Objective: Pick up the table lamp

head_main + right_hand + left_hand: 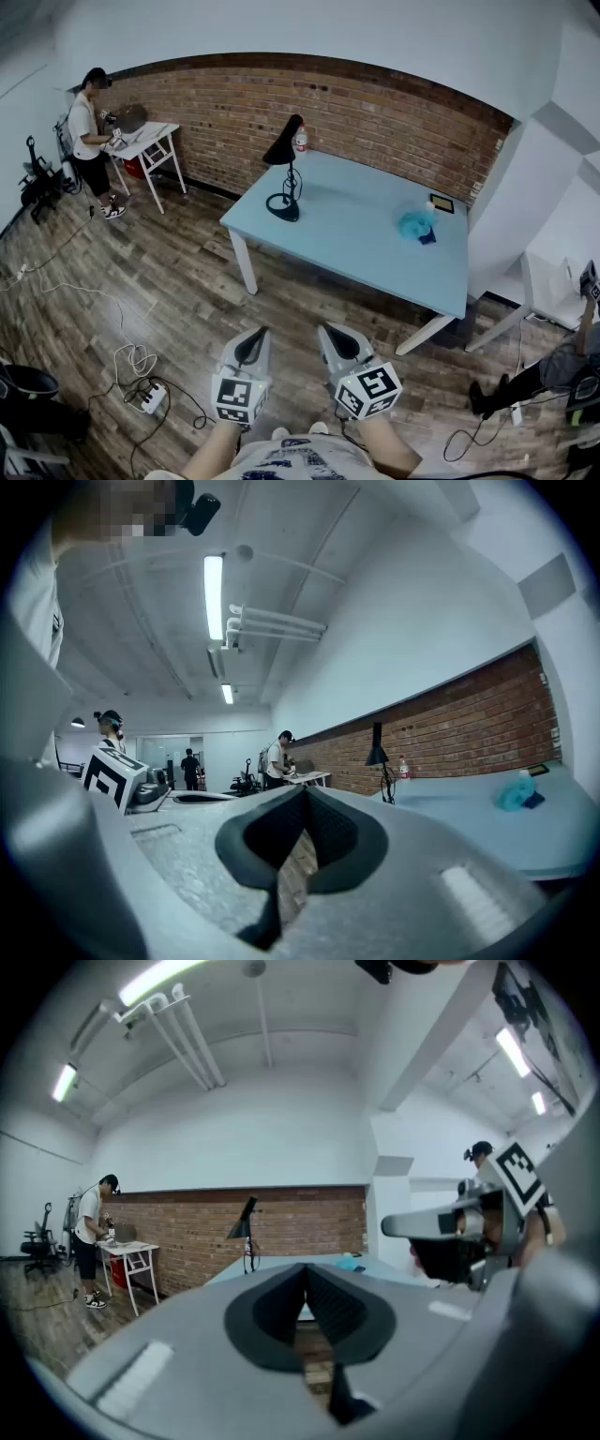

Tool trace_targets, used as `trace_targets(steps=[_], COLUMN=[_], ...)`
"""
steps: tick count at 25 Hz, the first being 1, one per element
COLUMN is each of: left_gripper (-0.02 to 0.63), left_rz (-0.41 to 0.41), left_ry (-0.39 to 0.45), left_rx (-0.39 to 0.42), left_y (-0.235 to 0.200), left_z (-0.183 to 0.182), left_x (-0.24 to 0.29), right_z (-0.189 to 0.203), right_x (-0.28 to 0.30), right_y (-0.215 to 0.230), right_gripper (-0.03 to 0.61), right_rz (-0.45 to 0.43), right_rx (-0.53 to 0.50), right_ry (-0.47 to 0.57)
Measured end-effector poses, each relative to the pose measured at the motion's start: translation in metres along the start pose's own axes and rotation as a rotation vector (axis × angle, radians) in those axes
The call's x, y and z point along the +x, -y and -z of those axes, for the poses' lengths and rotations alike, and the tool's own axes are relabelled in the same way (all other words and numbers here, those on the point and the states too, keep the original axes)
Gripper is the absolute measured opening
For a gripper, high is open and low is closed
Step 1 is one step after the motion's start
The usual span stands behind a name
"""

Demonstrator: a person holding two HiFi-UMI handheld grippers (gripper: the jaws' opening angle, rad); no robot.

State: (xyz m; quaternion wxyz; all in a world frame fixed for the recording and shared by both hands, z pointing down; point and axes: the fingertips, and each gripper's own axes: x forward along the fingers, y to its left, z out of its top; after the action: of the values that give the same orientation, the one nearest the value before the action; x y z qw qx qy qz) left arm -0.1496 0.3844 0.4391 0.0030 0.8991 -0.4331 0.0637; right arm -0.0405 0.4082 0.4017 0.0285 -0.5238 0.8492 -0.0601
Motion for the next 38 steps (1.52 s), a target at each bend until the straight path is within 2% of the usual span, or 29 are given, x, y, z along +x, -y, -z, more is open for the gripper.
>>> trace_targets(steps=[7, 19, 29, 38], left_gripper=[-0.008, -0.008, -0.008, -0.008], left_rz=[0.002, -0.035, -0.054, -0.038], left_ry=[-0.005, -0.047, -0.065, -0.073], left_rx=[0.012, -0.038, -0.056, -0.051], left_y=[0.012, 0.036, 0.059, 0.042], left_z=[-0.002, 0.007, 0.016, 0.019], left_x=[0.018, 0.049, 0.068, 0.112], right_z=[0.005, 0.018, 0.023, 0.028], right_x=[-0.004, -0.009, -0.021, 0.010], right_y=[0.024, 0.059, 0.088, 0.120], right_gripper=[-0.003, -0.002, -0.002, -0.002], right_rz=[0.034, -0.054, -0.082, -0.067], right_rx=[0.024, 0.100, 0.120, 0.154], right_ry=[-0.004, -0.036, -0.038, -0.041])
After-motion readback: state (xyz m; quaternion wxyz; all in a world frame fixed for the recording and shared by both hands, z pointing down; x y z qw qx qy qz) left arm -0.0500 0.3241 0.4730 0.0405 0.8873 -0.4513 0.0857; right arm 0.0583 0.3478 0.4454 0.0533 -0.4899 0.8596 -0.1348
